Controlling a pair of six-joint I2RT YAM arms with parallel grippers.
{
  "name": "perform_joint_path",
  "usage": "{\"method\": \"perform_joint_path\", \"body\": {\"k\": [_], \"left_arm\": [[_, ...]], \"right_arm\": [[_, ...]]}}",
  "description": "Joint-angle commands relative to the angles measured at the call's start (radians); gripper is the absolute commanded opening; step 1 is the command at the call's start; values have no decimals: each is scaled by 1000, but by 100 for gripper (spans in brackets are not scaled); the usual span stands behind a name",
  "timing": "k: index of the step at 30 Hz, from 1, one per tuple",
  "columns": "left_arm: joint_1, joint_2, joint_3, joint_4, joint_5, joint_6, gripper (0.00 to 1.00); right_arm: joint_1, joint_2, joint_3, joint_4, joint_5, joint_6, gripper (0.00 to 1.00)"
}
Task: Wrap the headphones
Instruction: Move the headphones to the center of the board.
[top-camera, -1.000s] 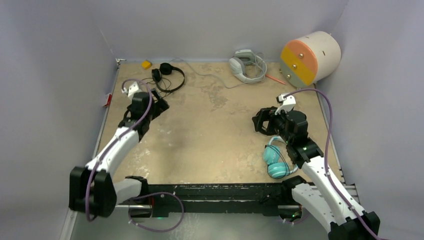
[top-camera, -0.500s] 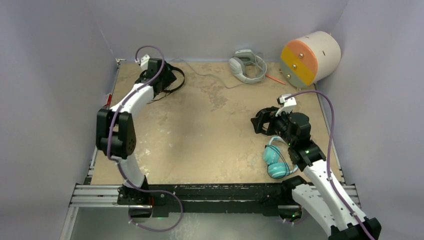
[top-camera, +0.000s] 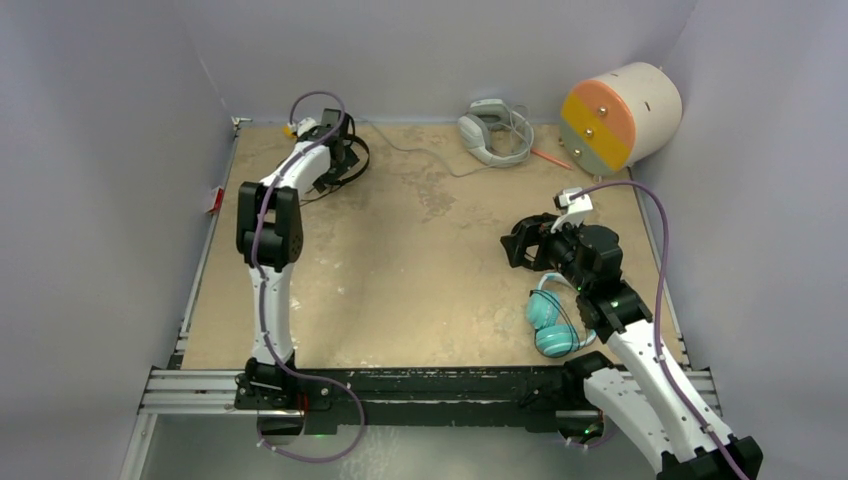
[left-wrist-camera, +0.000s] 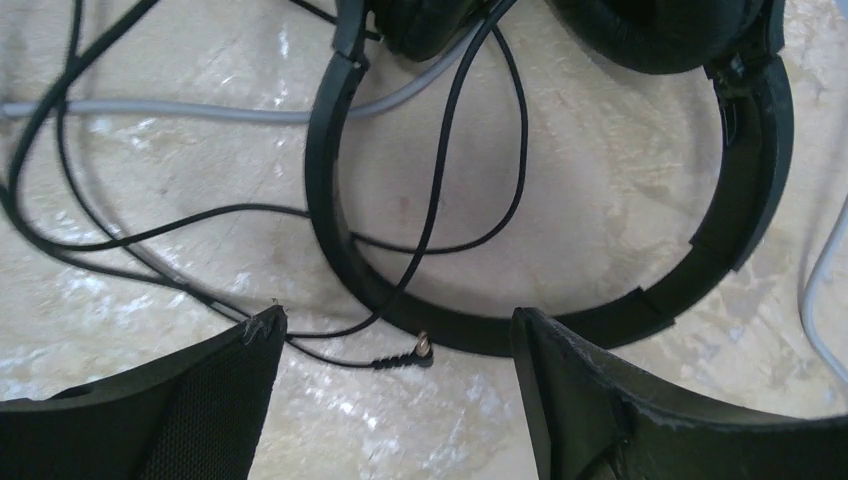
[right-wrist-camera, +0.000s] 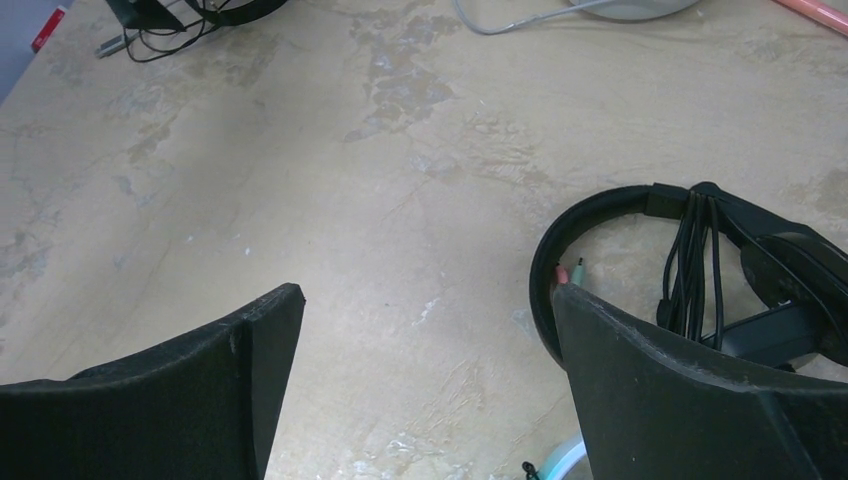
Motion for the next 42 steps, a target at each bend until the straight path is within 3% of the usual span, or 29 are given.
{"method": "perform_joint_path", "body": {"k": [1,7,10,15,19,22,28,34,39,42], "left_arm": [[-2,77,137,-52,-21,-49,80],[1,128,183,-128,-18,-99,79],[1,104,144,-163,-36,-115,66],[-10,-2,9,-146,13,-49,36],[-90,-129,-97,-202,-108,36,17],[-175,-270,-280,-187,-142,58,1],[-435,-604,-706,-87,-121,12,0],[-622,-796,-882,-48,-102,135,0],[-643,-887,-1029,146,85,375,0],[-645,-963,-1106,287,304,513,4]], "right_arm": [[0,-16,16,31,-33,7,97],[0,-26,22,20,-36,13,97],[0,-40,20,6,-36,18,96],[0,-63,38,-20,-38,30,96],[0,-65,74,-64,-49,48,96],[0,-79,80,-75,-75,63,96],[0,-68,92,-98,-133,84,96],[0,3,111,-130,-213,89,96],[-1,99,107,-128,-278,103,95],[2,190,123,-139,-344,93,97]]}}
